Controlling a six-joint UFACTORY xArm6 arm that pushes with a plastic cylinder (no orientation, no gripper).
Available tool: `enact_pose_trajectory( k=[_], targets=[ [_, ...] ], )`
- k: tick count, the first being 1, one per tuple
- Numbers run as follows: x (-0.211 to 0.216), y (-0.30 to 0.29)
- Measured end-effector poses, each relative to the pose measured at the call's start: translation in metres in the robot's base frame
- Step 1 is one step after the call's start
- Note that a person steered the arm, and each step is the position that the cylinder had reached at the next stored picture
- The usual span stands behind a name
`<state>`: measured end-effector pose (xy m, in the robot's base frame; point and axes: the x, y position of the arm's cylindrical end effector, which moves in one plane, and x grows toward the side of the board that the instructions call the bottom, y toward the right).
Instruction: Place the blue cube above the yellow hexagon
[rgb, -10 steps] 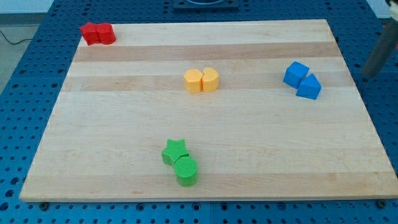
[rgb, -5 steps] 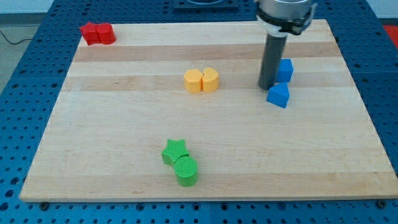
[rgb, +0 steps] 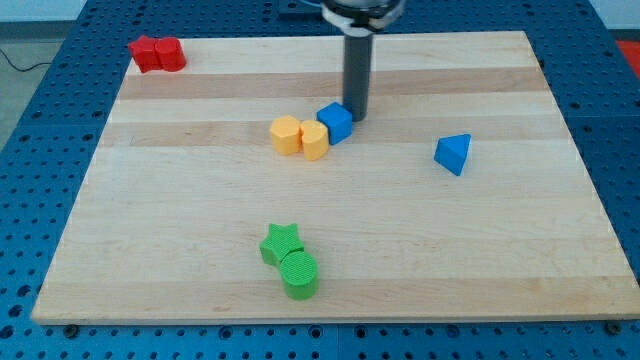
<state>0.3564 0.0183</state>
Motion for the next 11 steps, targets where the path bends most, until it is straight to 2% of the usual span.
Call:
enact_pose_trajectory(
  k=[2, 3, 5, 7, 8, 9, 10, 11],
  targets=[
    [-0.003, 0.035],
    [-0.013, 0.009],
    [0.027, 0.032],
    [0.029, -0.032],
    [0.009, -0.047],
    [0.006, -0.032],
    [0.008, 0.028],
    [0.025, 0.060]
  ],
)
